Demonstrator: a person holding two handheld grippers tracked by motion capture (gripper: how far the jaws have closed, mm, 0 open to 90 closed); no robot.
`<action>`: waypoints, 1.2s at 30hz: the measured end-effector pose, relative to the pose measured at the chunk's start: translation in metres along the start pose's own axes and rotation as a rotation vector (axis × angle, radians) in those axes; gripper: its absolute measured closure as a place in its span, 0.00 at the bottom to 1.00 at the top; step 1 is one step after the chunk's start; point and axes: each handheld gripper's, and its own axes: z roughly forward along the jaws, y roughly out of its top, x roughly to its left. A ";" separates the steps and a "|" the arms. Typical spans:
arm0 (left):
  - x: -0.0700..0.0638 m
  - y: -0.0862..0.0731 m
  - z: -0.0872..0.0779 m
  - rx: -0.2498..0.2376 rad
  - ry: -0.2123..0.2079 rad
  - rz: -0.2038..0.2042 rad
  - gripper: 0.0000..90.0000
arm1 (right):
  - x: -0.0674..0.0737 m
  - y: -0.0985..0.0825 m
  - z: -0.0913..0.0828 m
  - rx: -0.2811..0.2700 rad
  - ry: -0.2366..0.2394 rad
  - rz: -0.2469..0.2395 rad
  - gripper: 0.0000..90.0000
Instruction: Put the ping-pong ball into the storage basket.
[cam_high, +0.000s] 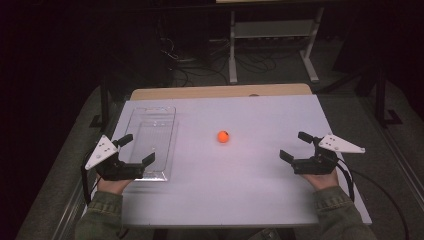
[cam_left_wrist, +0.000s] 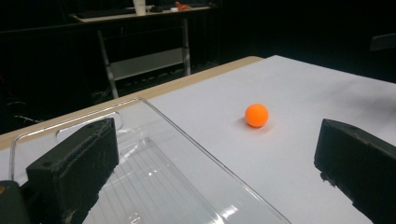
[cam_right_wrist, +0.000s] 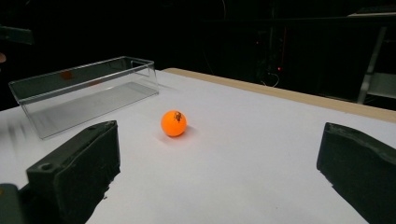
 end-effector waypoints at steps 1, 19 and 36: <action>0.000 0.002 0.001 0.001 -0.003 -0.001 0.00 | 0.000 0.000 0.000 0.001 0.000 0.001 0.00; 0.002 0.025 0.017 0.052 -0.045 0.031 0.00 | 0.001 0.000 0.001 0.002 0.006 0.002 0.00; 0.006 0.049 0.032 0.092 -0.090 0.062 0.00 | 0.000 0.000 0.000 0.000 0.005 0.002 0.00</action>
